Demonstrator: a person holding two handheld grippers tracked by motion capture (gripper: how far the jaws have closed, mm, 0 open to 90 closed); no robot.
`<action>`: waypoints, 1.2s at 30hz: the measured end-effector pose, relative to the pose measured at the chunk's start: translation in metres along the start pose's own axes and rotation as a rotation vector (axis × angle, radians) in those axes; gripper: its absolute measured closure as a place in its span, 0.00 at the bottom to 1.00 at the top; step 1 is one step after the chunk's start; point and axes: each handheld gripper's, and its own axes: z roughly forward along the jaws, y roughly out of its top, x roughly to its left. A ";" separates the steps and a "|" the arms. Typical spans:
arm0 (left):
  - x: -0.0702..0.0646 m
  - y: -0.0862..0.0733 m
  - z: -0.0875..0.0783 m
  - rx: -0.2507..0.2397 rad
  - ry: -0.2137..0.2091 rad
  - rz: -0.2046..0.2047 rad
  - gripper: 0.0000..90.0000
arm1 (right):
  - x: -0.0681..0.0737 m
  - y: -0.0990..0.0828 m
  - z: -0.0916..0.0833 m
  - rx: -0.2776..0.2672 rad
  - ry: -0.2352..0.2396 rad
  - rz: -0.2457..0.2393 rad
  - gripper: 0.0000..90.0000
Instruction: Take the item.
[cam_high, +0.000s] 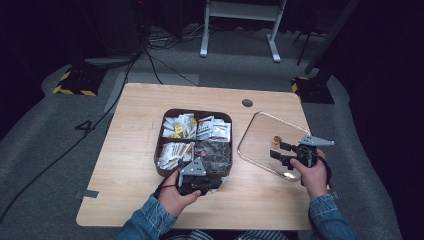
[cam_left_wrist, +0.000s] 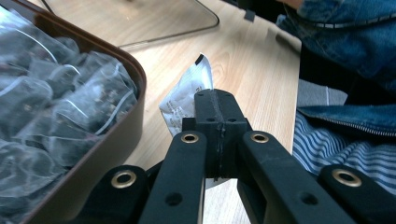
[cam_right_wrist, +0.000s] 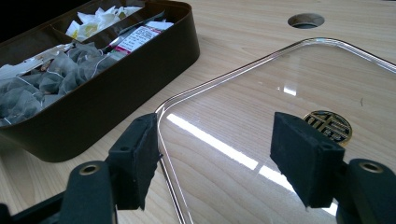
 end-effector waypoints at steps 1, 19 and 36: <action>0.000 -0.001 0.001 0.006 -0.004 0.002 1.00 | 0.000 0.000 0.000 0.000 0.000 0.002 0.37; -0.003 -0.013 0.031 0.136 -0.031 0.026 1.00 | 0.000 -0.002 0.003 0.011 0.004 0.001 0.37; -0.011 -0.018 0.049 0.145 -0.081 0.035 0.75 | 0.001 -0.004 0.004 0.022 0.006 0.006 0.36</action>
